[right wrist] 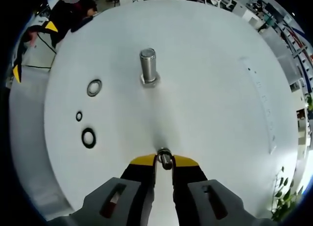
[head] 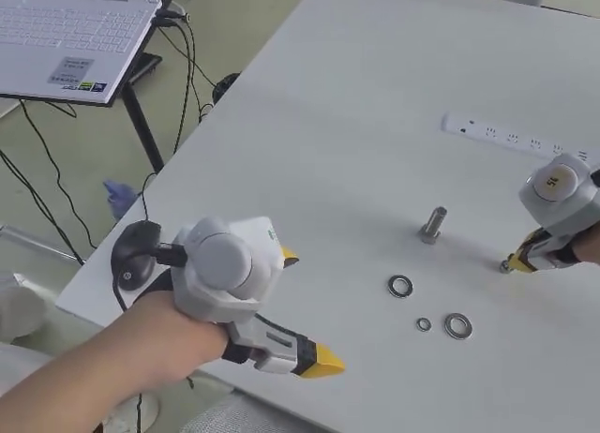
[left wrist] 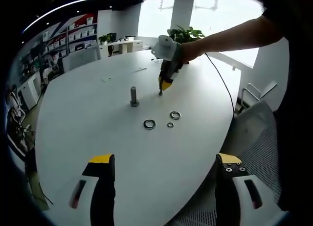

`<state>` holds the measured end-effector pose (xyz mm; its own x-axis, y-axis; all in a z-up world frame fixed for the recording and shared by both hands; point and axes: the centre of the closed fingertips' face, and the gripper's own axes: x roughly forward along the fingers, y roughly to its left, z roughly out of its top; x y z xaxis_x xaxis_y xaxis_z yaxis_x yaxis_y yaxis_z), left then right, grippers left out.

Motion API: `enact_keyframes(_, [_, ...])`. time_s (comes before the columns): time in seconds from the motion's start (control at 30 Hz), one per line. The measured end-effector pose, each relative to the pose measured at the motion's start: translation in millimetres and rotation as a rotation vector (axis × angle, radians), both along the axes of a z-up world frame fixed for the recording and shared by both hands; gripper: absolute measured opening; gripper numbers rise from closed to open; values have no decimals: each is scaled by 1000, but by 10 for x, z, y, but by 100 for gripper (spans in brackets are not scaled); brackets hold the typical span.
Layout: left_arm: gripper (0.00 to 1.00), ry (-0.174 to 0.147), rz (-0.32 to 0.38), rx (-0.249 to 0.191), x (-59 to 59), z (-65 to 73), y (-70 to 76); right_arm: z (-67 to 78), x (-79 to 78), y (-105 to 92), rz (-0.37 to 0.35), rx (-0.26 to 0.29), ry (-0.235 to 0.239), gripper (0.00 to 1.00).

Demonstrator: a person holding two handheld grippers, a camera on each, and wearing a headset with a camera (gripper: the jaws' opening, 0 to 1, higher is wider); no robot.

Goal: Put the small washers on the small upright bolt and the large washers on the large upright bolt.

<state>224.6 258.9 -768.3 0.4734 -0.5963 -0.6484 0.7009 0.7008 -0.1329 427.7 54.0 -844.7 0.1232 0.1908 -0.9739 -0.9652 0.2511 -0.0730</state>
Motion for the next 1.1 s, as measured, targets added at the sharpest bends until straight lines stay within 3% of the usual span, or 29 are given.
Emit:
enact_keyframes(0.67, [83,10,0,-3,-8,-35,-6,-125,7,-51,20,-16,5,13])
enact_keyframes(1.0, [84,-2,5,-11,3,1,7,-131,26,-65,13,-11,2,14])
enact_keyframes(1.1, [86,-12,9,-9,16,10,3,-126,37,-70,11,-6,-4,18])
